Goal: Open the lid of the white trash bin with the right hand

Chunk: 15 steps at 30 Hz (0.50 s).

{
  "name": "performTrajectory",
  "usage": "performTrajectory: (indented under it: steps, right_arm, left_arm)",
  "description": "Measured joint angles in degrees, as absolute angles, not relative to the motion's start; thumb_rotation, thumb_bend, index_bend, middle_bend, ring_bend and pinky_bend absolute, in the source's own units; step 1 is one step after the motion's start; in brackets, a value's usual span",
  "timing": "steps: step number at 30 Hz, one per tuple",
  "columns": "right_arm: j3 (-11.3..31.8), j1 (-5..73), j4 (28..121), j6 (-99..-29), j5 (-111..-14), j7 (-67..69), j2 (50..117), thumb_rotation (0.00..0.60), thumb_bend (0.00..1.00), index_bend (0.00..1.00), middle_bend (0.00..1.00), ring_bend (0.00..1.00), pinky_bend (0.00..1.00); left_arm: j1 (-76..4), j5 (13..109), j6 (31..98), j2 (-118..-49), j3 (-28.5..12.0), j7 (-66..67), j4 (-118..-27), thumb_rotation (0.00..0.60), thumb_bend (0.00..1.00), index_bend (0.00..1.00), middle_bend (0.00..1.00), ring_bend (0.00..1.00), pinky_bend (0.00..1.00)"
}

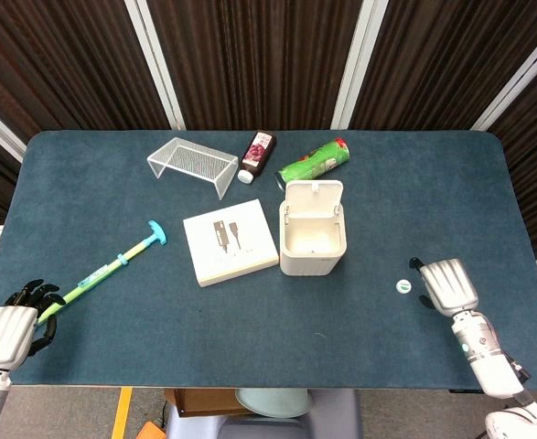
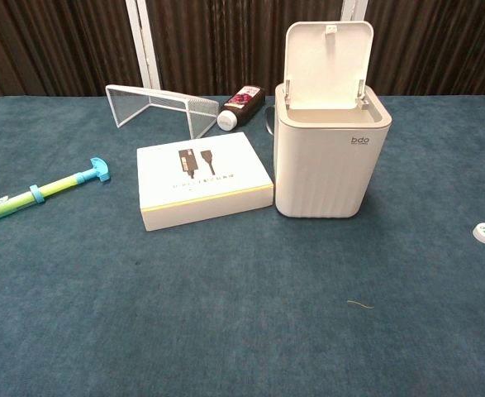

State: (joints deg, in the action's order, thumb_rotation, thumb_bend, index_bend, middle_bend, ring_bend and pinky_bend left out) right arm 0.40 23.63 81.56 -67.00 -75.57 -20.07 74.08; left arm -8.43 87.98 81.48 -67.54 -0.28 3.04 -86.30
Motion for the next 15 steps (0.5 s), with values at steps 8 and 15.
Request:
performTrajectory:
  steps: [8,15]
  right_arm:
    - [1.25,24.62,77.68,-63.04,-73.95,-19.54,76.93,0.6,0.28,0.51,0.97,0.94,0.87]
    - [1.85,25.44,74.26,-60.25,-73.2,-18.45,79.19,0.6,0.32,0.53,0.97,0.94,0.87]
  left_arm:
    - [-8.44,87.92,81.46,-67.52,-0.3,2.55,-86.19,0.6,0.61,0.41,0.26,0.15,0.33]
    - [-8.49,87.96,81.37,-67.52,-0.25,2.59,-86.18,0.6,0.61,0.41,0.26,0.15,0.33]
